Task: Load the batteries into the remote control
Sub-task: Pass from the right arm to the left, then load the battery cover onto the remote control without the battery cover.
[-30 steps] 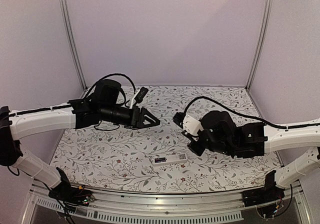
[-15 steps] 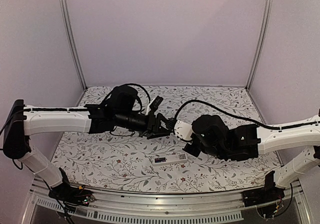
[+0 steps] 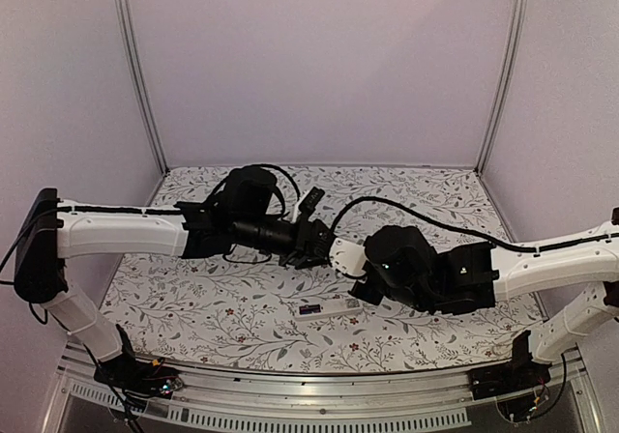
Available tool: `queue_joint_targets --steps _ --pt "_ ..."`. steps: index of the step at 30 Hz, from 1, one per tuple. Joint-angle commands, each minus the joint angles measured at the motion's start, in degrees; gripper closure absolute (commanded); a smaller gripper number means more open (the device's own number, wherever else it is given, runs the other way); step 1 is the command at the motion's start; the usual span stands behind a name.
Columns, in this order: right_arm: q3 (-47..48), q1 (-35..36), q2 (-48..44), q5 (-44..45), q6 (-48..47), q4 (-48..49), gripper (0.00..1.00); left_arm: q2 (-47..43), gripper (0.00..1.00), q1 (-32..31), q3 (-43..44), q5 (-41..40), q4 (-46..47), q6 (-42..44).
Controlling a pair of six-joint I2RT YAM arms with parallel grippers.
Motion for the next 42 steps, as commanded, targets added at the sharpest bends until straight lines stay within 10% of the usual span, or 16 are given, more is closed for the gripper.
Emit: queue_joint_targets --steps 1,14,30,42 --pt "1.73 1.09 1.15 2.69 -1.58 1.46 0.98 0.91 0.59 -0.72 1.62 0.25 0.34 -0.28" --pt "0.75 3.38 2.54 11.23 -5.4 5.8 0.9 0.58 0.97 -0.63 0.99 0.64 1.84 -2.98" --pt "-8.94 4.79 -10.38 5.06 -1.14 9.13 0.02 -5.79 1.0 3.56 -6.16 0.01 7.28 -2.27" --pt "-12.22 3.65 -18.3 -8.12 1.2 0.53 0.01 -13.23 1.0 5.58 -29.2 -0.73 24.02 -5.57"
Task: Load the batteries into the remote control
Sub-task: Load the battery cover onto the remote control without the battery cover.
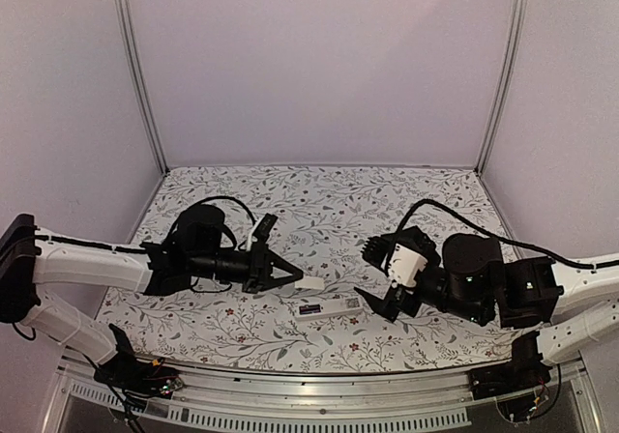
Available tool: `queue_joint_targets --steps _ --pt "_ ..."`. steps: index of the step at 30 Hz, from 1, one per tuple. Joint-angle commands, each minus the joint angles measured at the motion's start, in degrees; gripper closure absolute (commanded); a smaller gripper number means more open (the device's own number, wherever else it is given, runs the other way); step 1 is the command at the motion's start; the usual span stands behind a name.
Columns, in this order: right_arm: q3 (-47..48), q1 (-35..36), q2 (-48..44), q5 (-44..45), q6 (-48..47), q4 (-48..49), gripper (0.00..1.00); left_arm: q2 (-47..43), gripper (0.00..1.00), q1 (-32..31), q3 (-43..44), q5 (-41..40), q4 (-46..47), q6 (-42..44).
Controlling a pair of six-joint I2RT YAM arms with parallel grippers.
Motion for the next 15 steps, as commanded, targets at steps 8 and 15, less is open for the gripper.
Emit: queue_joint_targets --steps 8,15 --pt "8.6 -11.29 12.84 -26.62 5.65 -15.49 0.01 2.44 1.0 1.54 -8.09 -2.36 10.96 -1.26" --pt "15.3 -14.83 25.62 -33.76 -1.34 -16.8 0.04 4.37 1.0 4.43 -10.16 -0.71 13.43 -3.62"
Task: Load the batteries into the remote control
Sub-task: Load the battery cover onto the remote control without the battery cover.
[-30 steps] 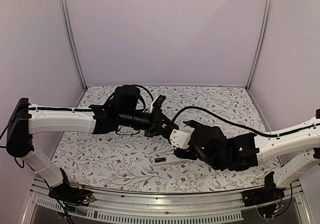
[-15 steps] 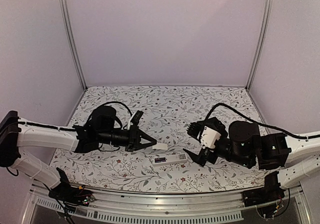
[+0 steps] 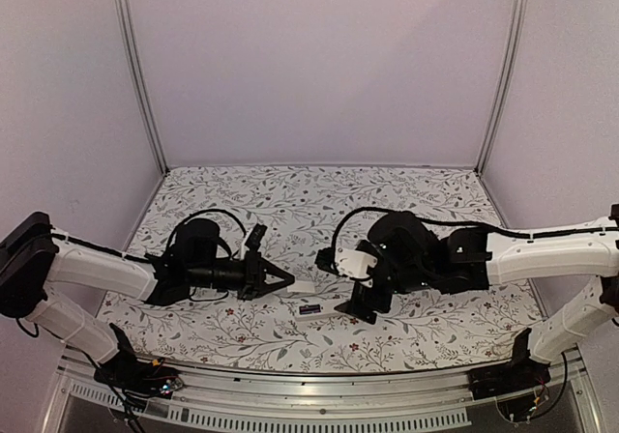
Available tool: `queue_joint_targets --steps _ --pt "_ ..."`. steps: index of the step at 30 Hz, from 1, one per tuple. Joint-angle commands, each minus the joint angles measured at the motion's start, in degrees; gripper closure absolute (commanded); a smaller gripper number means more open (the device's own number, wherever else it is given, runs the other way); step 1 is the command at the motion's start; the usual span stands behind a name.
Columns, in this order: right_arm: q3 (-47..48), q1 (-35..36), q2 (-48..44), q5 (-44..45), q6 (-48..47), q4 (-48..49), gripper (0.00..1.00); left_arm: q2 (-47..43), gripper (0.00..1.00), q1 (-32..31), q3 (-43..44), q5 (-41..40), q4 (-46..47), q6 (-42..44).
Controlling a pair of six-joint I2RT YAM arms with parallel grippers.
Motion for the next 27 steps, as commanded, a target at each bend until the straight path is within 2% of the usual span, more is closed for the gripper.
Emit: queue_joint_targets --steps 1,10,19,25,27 --pt "3.7 -2.73 6.17 -10.53 -2.71 -2.59 0.05 1.12 1.0 2.31 -2.35 0.81 2.92 -1.43" --pt "7.61 -8.42 17.48 -18.8 -5.77 -3.6 0.12 0.54 1.0 5.29 -4.08 1.06 1.33 -0.89" --pt "9.92 -9.05 24.81 -21.05 -7.84 -5.93 0.26 3.51 1.0 6.48 -3.6 2.9 2.96 -0.8" --pt "11.16 -9.01 28.38 -21.46 -7.89 -5.83 0.31 4.89 1.0 7.01 -3.3 3.29 3.07 -0.32" --pt "11.62 -9.03 29.67 -20.87 -7.74 -5.54 0.37 5.34 1.0 7.08 -3.13 3.56 3.01 -0.06"
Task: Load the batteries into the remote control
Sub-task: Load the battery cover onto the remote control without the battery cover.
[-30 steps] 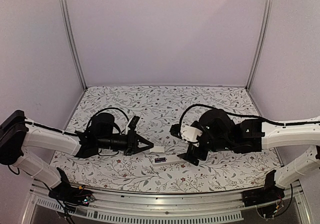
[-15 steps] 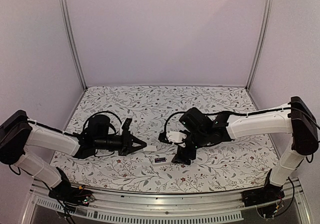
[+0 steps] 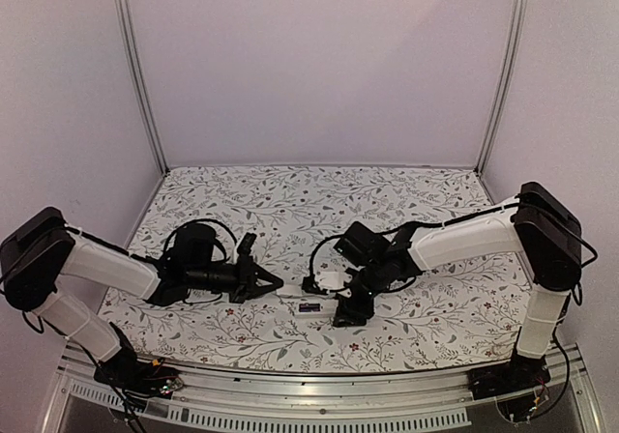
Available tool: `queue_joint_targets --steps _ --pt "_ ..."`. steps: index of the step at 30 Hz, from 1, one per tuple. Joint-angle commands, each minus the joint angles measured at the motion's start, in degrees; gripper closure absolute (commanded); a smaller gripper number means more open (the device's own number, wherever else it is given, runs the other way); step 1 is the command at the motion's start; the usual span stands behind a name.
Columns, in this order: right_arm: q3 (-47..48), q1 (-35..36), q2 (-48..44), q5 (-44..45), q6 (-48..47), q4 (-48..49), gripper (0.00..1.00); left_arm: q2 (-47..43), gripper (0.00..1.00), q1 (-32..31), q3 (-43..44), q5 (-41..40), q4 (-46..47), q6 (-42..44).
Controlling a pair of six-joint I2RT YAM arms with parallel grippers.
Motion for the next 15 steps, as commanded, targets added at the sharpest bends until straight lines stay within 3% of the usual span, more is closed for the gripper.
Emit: queue_joint_targets --steps 1,9,13,15 --pt "1.91 -0.09 3.16 0.21 -0.03 -0.37 0.4 1.37 1.0 1.14 0.27 1.19 1.02 1.17" --pt "3.0 -0.2 5.13 2.33 0.14 0.84 0.56 5.08 1.0 1.83 2.1 4.61 1.3 3.75" --pt "4.09 -0.95 5.73 2.83 -0.5 1.22 0.68 8.52 1.0 1.92 3.59 7.68 5.44 3.43" --pt "4.64 -1.18 6.06 2.8 -0.46 1.35 0.69 9.68 1.0 1.95 3.97 8.08 6.82 3.32"
